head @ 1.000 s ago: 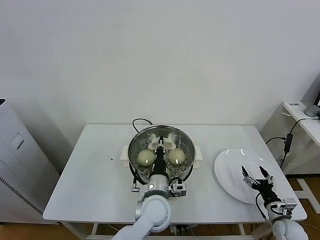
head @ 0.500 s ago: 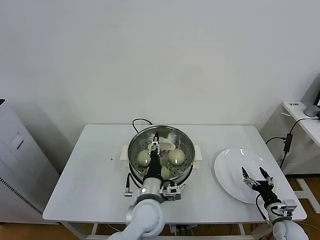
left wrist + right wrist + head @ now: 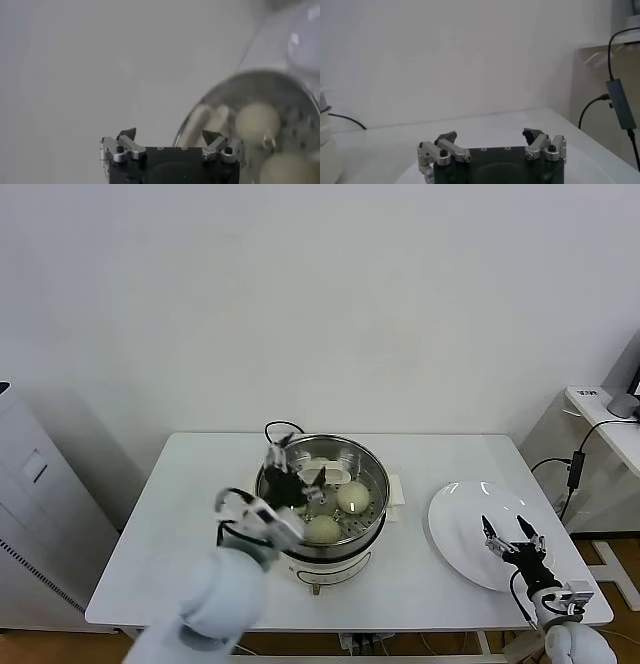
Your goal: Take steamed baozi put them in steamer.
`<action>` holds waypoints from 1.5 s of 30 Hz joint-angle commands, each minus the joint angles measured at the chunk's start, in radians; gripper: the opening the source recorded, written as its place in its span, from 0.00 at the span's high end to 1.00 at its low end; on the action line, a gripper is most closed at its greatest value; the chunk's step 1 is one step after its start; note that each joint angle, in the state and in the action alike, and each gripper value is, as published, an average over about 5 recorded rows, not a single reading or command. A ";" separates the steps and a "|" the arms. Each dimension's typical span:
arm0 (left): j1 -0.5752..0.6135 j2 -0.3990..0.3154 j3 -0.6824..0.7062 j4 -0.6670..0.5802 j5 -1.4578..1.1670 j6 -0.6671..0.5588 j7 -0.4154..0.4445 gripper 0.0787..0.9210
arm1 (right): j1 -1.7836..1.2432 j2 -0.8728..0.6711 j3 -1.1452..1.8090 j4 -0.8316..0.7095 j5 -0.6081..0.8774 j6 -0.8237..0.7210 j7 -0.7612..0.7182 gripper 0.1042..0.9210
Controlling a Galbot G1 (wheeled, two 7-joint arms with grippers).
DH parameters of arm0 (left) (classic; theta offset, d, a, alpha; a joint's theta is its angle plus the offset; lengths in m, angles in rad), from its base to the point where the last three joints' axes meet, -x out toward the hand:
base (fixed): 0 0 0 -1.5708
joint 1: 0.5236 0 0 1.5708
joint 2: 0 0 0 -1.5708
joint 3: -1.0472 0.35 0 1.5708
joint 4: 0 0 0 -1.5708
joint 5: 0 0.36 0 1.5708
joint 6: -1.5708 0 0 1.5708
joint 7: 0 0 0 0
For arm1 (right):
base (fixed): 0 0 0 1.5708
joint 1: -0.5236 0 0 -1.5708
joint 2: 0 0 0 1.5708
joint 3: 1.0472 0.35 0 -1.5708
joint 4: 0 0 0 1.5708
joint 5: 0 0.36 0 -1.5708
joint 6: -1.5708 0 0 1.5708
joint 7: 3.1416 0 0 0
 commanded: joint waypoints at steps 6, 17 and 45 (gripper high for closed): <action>0.174 0.073 -0.626 0.133 -1.067 -0.250 -0.240 0.12 | -0.022 -0.035 -0.018 0.123 -0.020 -0.043 0.071 0.12; 0.274 0.107 -0.569 0.375 -0.940 -0.392 -0.174 0.12 | -0.030 -0.043 -0.005 0.175 -0.041 -0.093 0.105 0.12; 0.303 0.062 -0.498 0.411 -0.864 -0.437 -0.143 0.12 | -0.065 -0.057 -0.004 0.241 -0.019 -0.175 0.165 0.12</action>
